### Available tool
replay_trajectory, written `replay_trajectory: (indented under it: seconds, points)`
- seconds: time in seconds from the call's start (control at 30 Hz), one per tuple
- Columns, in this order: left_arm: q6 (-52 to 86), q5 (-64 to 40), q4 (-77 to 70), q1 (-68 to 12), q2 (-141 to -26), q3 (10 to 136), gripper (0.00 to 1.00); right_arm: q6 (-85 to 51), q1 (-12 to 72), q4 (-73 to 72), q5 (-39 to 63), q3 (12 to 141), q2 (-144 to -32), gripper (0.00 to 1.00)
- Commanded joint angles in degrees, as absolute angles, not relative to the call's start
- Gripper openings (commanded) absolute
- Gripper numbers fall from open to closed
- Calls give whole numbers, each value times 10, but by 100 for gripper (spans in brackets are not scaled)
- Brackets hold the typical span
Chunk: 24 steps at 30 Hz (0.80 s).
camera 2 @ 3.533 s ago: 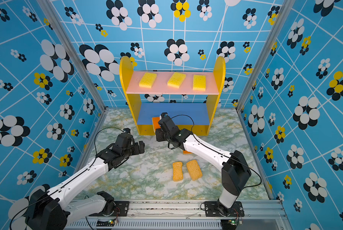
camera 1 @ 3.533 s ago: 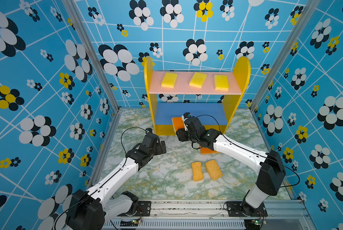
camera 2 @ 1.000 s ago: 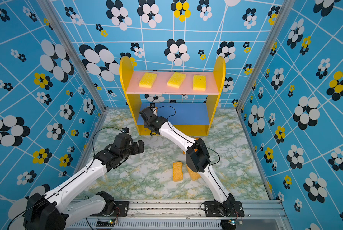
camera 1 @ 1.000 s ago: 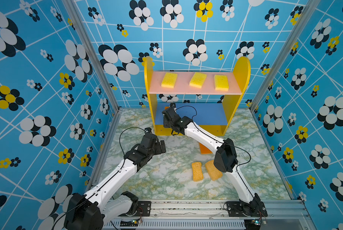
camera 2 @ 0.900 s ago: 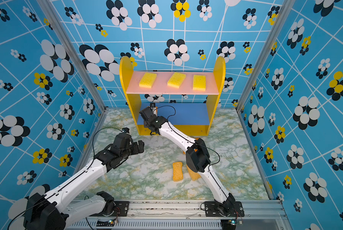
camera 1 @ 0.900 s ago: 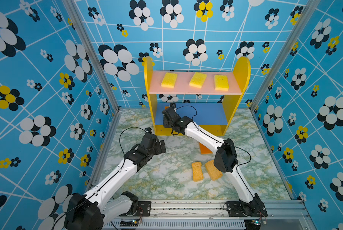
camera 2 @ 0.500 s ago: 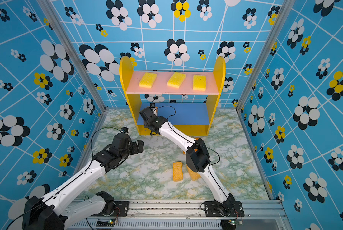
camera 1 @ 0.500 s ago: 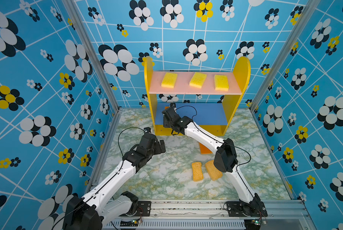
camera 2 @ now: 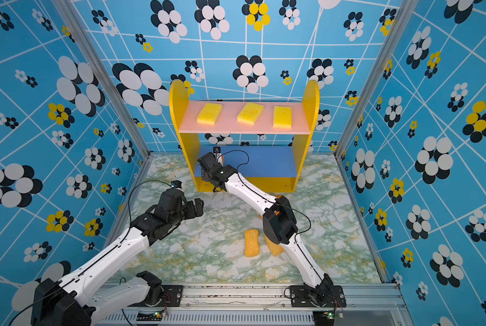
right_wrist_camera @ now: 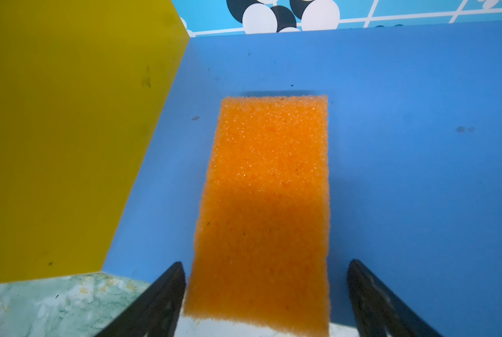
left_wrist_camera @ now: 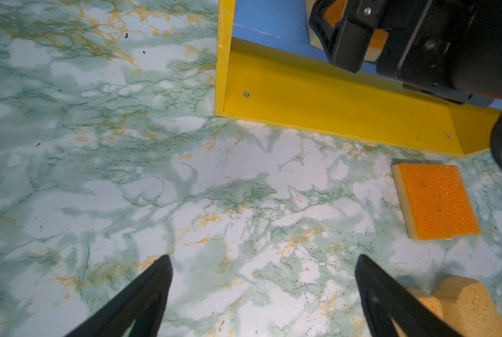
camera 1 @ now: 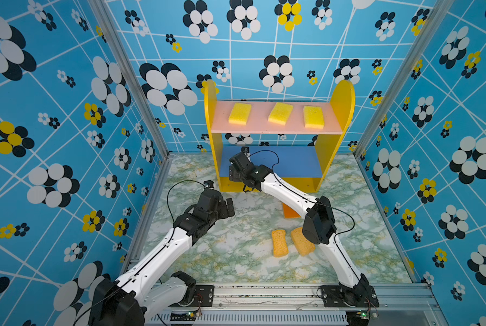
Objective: Arrange cleaning sponges on a shelf
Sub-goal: Place the cleaning sponge at the shelf.
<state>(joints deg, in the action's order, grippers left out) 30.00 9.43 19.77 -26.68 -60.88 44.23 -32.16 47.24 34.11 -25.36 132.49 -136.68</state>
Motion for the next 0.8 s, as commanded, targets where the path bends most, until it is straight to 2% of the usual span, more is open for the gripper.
replay_trajectory:
  seconds: [0.0,0.13,0.37,0.63,0.77]
  points:
    - [290,105,212,-263,-596,435,99,-309,476,369,-270,1333,-1346,94]
    - [287,106,211,-262,-598,437,99,-287,476,361,-273,1298,-1302,99]
    - [282,106,214,-262,-604,444,99,-237,476,377,-257,1231,-1202,99]
    - [280,105,210,-260,-607,444,99,-173,476,396,-165,1040,-1023,99]
    - [280,97,212,-260,-607,450,99,-180,475,410,-153,933,-947,99]
